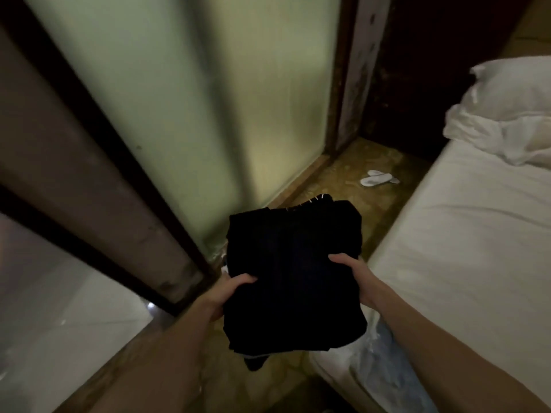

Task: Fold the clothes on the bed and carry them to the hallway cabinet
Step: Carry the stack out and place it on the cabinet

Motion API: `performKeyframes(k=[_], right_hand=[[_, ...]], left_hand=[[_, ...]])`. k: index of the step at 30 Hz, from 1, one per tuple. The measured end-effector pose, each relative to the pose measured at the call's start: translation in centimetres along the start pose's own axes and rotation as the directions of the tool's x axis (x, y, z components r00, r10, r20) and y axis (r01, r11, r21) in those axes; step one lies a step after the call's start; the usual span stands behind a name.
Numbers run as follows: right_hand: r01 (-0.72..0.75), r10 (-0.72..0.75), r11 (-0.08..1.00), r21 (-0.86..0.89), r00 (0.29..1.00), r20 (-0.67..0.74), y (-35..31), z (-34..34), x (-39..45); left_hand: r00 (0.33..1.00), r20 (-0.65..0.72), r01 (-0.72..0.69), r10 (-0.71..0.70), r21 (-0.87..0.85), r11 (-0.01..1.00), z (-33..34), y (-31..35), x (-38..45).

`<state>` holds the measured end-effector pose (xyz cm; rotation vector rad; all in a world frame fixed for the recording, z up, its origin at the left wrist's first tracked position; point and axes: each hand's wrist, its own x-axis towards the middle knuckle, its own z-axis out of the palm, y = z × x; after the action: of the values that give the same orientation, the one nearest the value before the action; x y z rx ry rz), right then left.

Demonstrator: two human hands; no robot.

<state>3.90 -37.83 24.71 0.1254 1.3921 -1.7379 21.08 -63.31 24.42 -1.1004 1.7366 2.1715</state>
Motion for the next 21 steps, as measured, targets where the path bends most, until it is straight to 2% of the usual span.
performKeyframes(k=[6,13,21], right_hand=[[-0.064,0.083,0.990,-0.128,0.986,0.147,2.6,10.7,2.4],[-0.118,0.182,0.968,-0.224,0.939,0.293,7.5,24.8,3.3],[-0.123,0.257,0.934,-0.334,0.884,0.391,15.1,38.7,3.6]], left_hand=[[0.993,-0.118,-0.046,0.031,-0.124,0.991,-9.8,-2.0,-5.4],[0.950,-0.309,-0.113,0.040,-0.223,0.968,-22.1,-5.8,-12.4],[0.893,-0.449,-0.152,0.006,-0.289,0.945,-34.2,-10.6,-20.0]])
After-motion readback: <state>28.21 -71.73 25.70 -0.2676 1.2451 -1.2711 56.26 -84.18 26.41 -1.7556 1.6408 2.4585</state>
